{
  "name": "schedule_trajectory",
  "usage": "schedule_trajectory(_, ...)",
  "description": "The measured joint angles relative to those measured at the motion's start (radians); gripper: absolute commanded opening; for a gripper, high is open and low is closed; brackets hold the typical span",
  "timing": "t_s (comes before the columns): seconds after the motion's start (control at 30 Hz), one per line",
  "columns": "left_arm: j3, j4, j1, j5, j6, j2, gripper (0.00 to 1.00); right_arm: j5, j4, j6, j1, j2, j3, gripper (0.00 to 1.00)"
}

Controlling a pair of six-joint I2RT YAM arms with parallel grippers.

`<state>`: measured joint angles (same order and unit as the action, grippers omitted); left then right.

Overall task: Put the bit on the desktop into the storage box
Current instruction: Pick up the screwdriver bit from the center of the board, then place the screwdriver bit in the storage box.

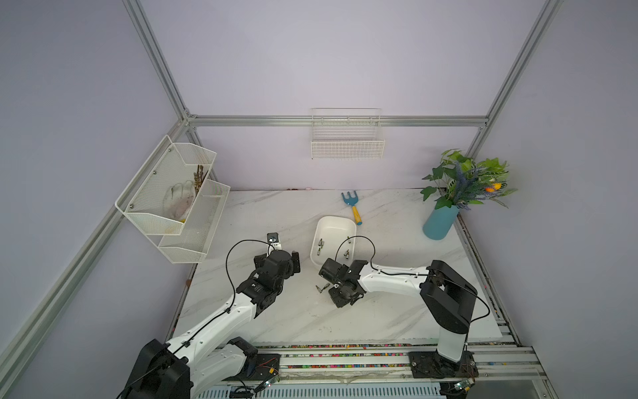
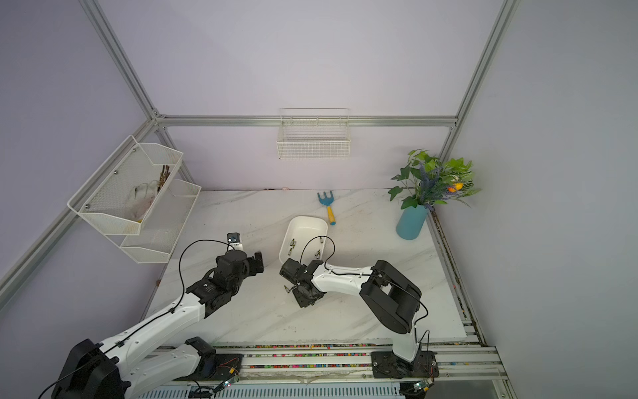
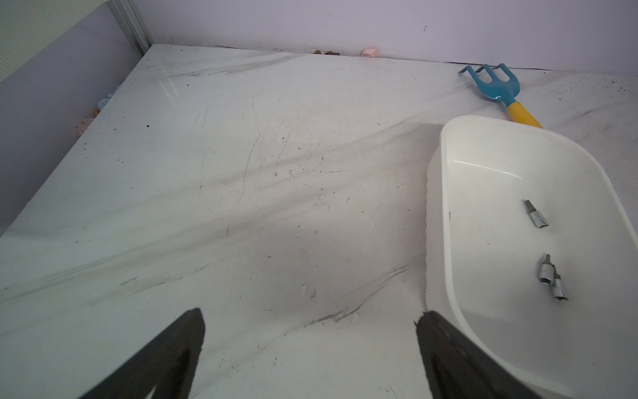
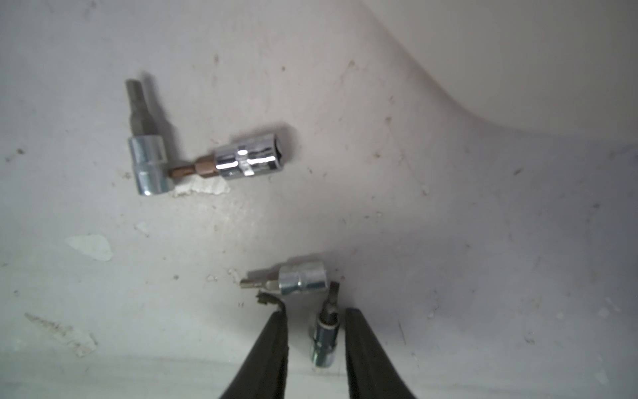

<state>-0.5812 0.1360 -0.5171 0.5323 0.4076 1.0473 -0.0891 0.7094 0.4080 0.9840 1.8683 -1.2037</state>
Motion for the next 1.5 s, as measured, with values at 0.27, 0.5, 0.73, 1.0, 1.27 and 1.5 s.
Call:
schedule_trajectory(0.27, 0.0, 0.0, 0.0, 0.0, 0.0, 0.0, 1.0, 0.002, 0.003, 0.002, 0.0, -0.006, 0.009, 0.2)
schedule_trajectory(0.5, 0.0, 0.0, 0.0, 0.0, 0.0, 0.0, 1.0, 0.002, 0.003, 0.002, -0.001, -0.007, 0.009, 0.16)
schedule_trajectory(0.73, 0.0, 0.0, 0.0, 0.0, 0.0, 0.0, 1.0, 0.0, 0.029, 0.002, -0.007, -0.03, 0.012, 0.14)
schedule_trajectory(1.0, 0.0, 0.0, 0.0, 0.0, 0.0, 0.0, 1.0, -0.016, 0.054, -0.015, -0.036, -0.111, -0.01, 0.14)
schedule_trajectory(1.27, 0.0, 0.0, 0.0, -0.004, 0.0, 0.0, 1.0, -0.037, 0.024, -0.065, -0.132, -0.118, -0.112, 0.14)
schedule_trajectory(1.5, 0.0, 0.0, 0.0, -0.014, 0.0, 0.003, 1.0, -0.027, -0.06, -0.097, -0.209, -0.073, -0.188, 0.15)
